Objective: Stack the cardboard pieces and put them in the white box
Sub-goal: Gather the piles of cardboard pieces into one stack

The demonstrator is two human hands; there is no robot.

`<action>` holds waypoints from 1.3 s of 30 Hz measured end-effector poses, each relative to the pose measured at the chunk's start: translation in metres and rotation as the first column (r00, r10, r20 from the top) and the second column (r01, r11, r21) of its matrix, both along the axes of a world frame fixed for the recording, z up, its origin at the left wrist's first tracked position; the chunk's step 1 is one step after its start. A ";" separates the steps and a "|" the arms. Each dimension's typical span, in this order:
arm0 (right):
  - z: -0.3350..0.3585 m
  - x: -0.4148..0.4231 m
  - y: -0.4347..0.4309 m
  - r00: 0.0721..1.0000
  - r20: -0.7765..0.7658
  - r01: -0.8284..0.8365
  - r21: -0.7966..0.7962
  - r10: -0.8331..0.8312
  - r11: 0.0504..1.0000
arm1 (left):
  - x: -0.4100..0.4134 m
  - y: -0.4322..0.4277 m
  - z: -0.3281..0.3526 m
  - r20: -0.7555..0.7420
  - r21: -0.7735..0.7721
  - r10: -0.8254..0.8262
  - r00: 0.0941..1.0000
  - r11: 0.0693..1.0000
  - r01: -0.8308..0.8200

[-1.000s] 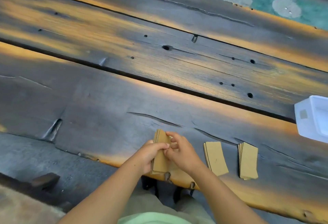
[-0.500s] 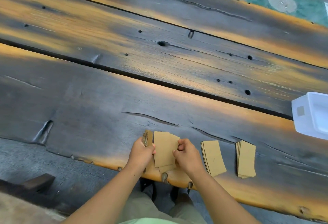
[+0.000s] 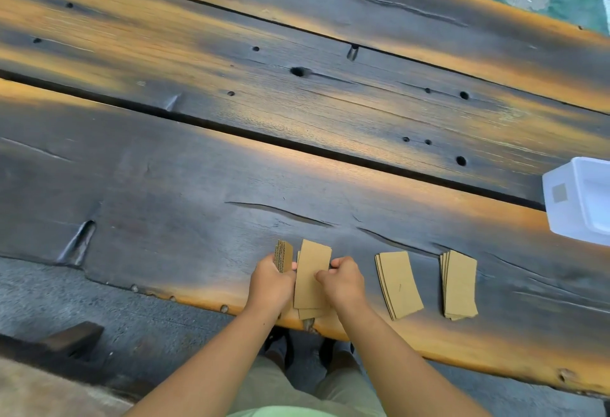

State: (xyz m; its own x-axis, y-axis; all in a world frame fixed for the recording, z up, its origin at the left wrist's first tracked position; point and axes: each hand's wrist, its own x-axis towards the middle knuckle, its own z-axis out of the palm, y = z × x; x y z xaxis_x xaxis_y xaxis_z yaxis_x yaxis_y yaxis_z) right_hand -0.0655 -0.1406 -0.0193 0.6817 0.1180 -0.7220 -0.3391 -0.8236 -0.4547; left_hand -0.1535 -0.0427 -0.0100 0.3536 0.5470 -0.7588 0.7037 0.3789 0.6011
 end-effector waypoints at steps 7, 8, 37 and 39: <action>-0.005 0.001 0.004 0.999 -0.022 0.046 0.004 -0.046 0.999 | -0.001 0.002 -0.003 0.007 -0.179 0.112 0.994 0.978 -0.109; -0.004 0.001 0.004 0.998 -0.028 0.059 0.016 -0.059 0.998 | -0.001 0.002 -0.002 0.008 -0.186 0.108 0.994 0.977 -0.104; 0.049 0.052 -0.048 0.999 -0.050 0.029 0.406 -0.009 0.913 | 0.063 -0.049 0.035 0.147 -0.466 0.253 0.956 0.870 -0.158; 0.046 0.058 -0.057 1.000 -0.008 0.007 0.390 -0.004 0.921 | 0.070 -0.056 0.033 0.136 -0.444 0.235 0.963 0.883 -0.152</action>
